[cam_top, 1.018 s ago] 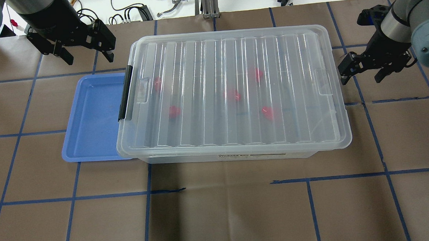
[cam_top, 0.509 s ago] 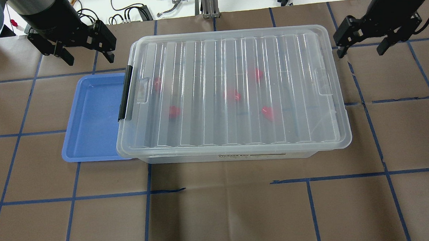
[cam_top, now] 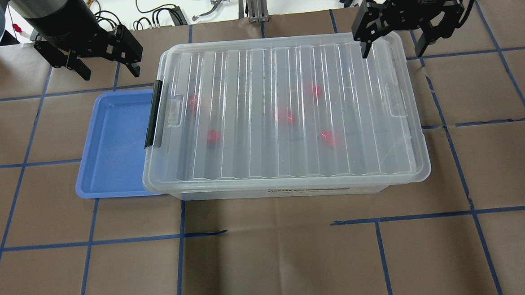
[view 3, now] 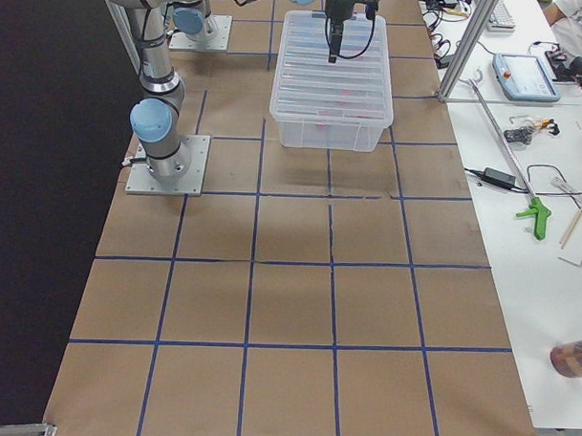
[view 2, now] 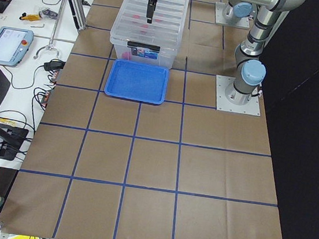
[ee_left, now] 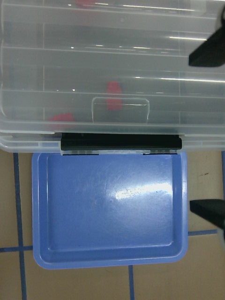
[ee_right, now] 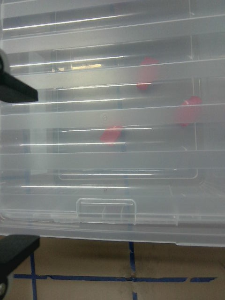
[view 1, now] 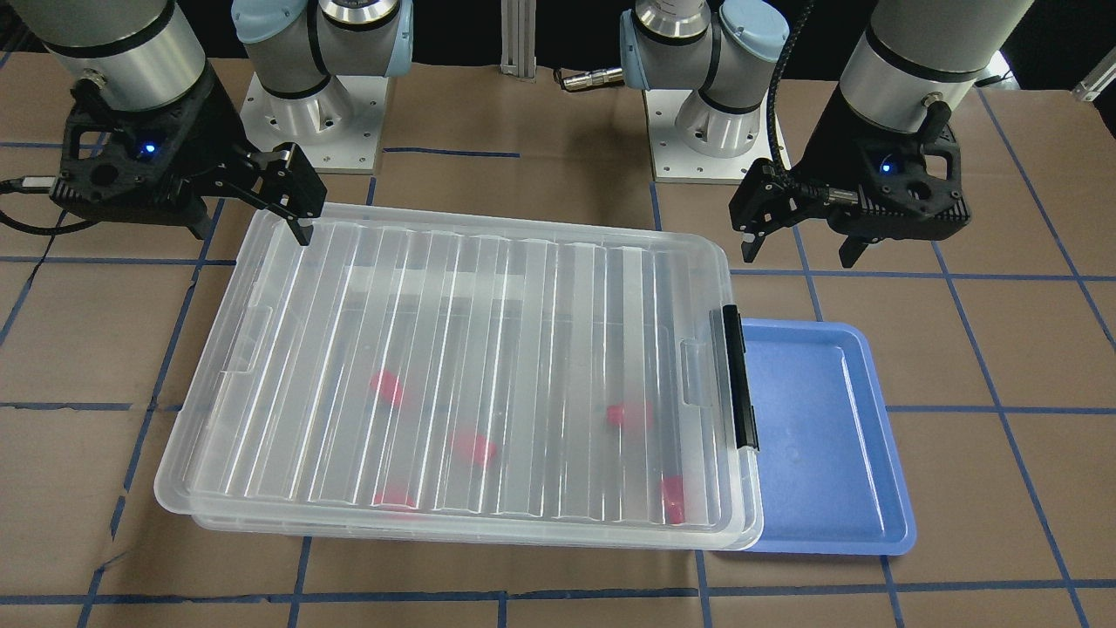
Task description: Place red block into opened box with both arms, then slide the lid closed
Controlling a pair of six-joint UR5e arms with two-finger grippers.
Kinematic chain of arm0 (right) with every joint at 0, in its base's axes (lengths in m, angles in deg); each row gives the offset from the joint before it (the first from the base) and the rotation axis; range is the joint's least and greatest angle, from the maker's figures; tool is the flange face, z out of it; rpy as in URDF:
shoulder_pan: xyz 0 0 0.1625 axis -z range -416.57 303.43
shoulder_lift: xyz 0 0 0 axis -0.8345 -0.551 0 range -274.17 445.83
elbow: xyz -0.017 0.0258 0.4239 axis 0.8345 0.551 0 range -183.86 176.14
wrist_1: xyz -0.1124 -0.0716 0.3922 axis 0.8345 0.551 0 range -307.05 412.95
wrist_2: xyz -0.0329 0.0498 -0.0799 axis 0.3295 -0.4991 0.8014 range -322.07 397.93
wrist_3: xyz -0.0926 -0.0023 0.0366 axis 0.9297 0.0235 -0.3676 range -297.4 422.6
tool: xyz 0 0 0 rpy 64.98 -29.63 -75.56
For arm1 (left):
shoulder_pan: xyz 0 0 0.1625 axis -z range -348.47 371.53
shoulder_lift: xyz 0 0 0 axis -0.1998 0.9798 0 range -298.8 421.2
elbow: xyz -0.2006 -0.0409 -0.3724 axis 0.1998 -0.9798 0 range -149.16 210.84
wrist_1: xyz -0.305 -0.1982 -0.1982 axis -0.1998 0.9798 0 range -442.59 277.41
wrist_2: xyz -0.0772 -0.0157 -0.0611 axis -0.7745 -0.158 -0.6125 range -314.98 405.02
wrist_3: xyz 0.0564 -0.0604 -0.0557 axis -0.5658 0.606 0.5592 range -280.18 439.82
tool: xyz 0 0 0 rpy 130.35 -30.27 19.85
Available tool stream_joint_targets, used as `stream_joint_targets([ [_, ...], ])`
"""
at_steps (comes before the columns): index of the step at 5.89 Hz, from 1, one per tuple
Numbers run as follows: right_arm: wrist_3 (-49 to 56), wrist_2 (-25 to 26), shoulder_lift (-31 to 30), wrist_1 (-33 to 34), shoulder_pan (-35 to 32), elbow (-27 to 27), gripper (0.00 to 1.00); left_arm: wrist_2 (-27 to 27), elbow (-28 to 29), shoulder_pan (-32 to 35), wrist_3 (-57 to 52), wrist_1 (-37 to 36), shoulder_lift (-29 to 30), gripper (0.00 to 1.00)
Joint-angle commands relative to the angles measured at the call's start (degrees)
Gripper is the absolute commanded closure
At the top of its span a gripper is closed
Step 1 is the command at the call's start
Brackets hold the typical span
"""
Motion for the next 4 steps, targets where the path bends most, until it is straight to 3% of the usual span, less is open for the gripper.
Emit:
stream_joint_targets([
  [1,-0.82,2.85,-0.21,-0.10,-0.46,0.12,0.00,0.00,-0.09,0.00,0.00,0.00,0.00,0.02],
  [4,-1.26,2.34,-2.41,-3.26,-0.45,-1.11,0.00,0.00,-0.18,0.00,0.00,0.00,-0.17,0.02],
])
